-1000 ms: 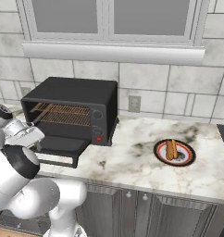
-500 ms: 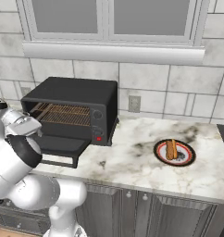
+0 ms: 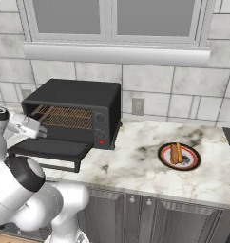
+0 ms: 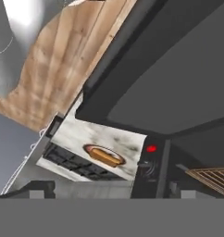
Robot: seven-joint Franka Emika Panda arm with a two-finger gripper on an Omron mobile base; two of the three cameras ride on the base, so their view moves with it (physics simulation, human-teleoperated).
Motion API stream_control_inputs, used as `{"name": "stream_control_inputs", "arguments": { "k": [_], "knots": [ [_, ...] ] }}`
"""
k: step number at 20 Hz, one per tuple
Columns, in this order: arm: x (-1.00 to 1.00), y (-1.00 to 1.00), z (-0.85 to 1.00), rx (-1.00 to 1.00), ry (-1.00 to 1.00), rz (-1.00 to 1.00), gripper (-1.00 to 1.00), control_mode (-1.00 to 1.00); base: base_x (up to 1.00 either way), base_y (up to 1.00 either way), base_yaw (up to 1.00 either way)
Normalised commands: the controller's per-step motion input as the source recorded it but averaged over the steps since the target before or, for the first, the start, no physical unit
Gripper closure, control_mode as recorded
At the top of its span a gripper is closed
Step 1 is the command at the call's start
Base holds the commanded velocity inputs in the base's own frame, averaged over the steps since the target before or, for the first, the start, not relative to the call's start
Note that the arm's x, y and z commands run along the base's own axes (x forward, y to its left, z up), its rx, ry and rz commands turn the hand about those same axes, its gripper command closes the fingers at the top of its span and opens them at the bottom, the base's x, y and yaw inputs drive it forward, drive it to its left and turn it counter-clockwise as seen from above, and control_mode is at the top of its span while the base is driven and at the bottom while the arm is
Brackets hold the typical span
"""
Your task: Open the toaster oven door. Place the hotdog bun on the top rack in the toaster oven and place the chicken drumstick on the bottom rack.
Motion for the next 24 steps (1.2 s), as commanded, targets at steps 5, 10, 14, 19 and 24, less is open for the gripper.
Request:
{"name": "stream_control_inputs", "arguments": {
  "k": [5, 10, 14, 19, 24],
  "knots": [
    [0.72, -0.26, -0.1, 0.12, 0.0, 0.32, -1.0, -1.0, 0.0, 0.0, 0.0],
    [0.66, 0.17, -0.35, -0.04, 0.0, 0.03, -1.0, -1.0, 0.0, 0.0, 0.0],
    [0.2, 0.2, 0.0, 0.0, -0.06, 0.02, -1.0, -1.0, 0.0, 0.0, 0.0],
    [0.26, 0.25, 0.14, 0.0, 0.02, 0.0, -1.0, -1.0, 0.0, 0.0, 0.0],
    [0.46, 0.12, -0.15, -0.04, 0.01, 0.11, -1.0, -1.0, 0.0, 0.0, 0.0]
  ]
}}
